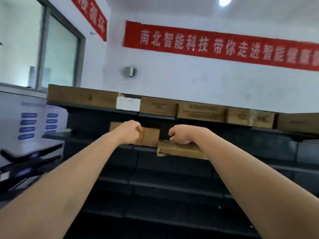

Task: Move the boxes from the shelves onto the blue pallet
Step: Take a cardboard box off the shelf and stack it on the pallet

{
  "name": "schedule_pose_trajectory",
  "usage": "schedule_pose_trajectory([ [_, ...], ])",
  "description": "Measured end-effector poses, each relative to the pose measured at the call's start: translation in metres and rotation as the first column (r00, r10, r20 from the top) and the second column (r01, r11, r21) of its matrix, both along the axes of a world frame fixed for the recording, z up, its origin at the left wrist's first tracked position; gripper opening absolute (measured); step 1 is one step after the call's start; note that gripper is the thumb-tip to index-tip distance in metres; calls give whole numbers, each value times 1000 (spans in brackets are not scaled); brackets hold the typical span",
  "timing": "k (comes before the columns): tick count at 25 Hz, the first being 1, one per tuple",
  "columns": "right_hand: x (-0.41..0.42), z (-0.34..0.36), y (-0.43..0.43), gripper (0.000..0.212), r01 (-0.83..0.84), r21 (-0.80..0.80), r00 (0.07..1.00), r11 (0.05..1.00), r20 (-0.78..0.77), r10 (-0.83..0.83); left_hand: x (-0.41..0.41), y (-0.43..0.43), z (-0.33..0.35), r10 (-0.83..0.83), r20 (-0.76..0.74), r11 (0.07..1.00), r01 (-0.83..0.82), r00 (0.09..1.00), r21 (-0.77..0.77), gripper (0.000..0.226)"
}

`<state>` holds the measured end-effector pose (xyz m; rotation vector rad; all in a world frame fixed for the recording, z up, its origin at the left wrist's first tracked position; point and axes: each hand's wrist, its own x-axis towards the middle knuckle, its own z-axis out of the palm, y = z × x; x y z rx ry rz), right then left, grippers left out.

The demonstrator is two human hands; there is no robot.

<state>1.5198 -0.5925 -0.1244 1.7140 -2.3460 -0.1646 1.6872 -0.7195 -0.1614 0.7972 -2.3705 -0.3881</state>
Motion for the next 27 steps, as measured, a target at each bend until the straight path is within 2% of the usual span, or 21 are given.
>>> schedule_pose_trajectory([
  [3, -149, 20, 124, 38, 267, 31, 963, 963, 36, -268, -186, 79, 32, -189, -6, 981, 189, 982, -37, 32],
  [9, -361, 28, 321, 35, 614, -94, 789, 783, 85, -608, -436, 218, 76, -497, 17, 862, 496, 868, -104, 30],
  [13, -458, 20, 385, 36, 698, -132, 716, 704, 143, -684, -562, 273, 67, -625, 52, 768, 626, 779, -135, 33],
  [16, -544, 15, 409, 35, 720, -167, 694, 674, 180, -697, -667, 289, 52, -653, 68, 740, 654, 754, -158, 37],
  [22, -742, 27, 425, 37, 746, -255, 664, 615, 219, -715, -889, 284, 65, -659, 40, 736, 655, 751, -172, 45],
  [27, -901, 42, 462, 41, 773, -316, 627, 550, 254, -736, -1059, 327, 84, -675, -44, 734, 664, 736, -142, 53],
])
